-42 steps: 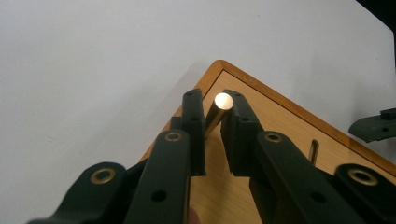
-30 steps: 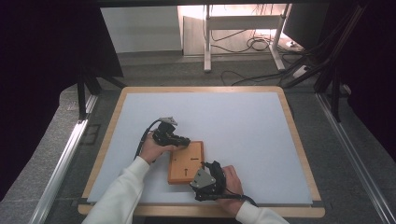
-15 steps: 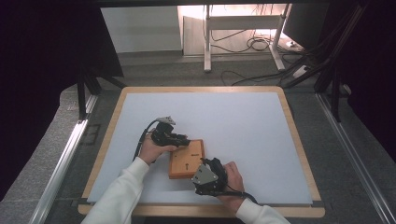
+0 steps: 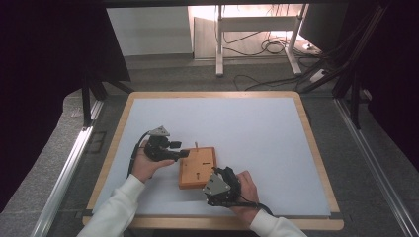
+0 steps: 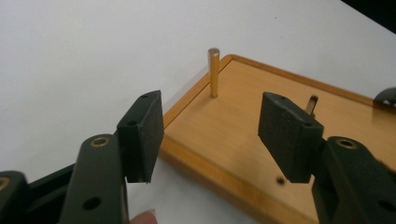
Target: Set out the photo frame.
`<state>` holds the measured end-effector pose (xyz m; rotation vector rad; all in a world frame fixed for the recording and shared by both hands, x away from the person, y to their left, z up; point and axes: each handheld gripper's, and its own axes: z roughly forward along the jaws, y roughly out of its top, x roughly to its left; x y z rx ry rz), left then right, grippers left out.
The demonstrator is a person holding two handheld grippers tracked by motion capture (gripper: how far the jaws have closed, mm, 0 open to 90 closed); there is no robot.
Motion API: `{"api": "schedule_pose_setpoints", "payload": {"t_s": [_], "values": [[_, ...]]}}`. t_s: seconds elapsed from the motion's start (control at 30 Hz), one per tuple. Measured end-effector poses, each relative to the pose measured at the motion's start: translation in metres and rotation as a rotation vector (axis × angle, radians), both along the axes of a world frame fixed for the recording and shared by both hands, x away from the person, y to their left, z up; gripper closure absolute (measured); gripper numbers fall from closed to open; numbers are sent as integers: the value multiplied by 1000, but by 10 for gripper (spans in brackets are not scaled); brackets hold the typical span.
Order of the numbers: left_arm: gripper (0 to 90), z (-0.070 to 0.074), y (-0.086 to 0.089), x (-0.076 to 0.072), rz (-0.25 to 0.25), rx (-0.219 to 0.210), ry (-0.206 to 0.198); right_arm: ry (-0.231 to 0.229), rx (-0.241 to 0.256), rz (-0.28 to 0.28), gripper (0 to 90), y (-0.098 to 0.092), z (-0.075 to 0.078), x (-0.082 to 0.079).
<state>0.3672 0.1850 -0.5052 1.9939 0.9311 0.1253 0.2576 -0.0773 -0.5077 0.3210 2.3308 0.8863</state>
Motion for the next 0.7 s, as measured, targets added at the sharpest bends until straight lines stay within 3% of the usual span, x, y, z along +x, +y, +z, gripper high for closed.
{"api": "schedule_pose_setpoints", "payload": {"t_s": [0.17,0.4,0.7], "values": [[365,-3,7,-11,20,-1,-2,-6,-3,0,309,-1,1,1],[353,-11,14,-24,10,8,17,-14,-7,-2,322,-2,3,2],[350,-11,26,-34,38,-8,1,-23,-12,0,333,-2,4,4]]}}
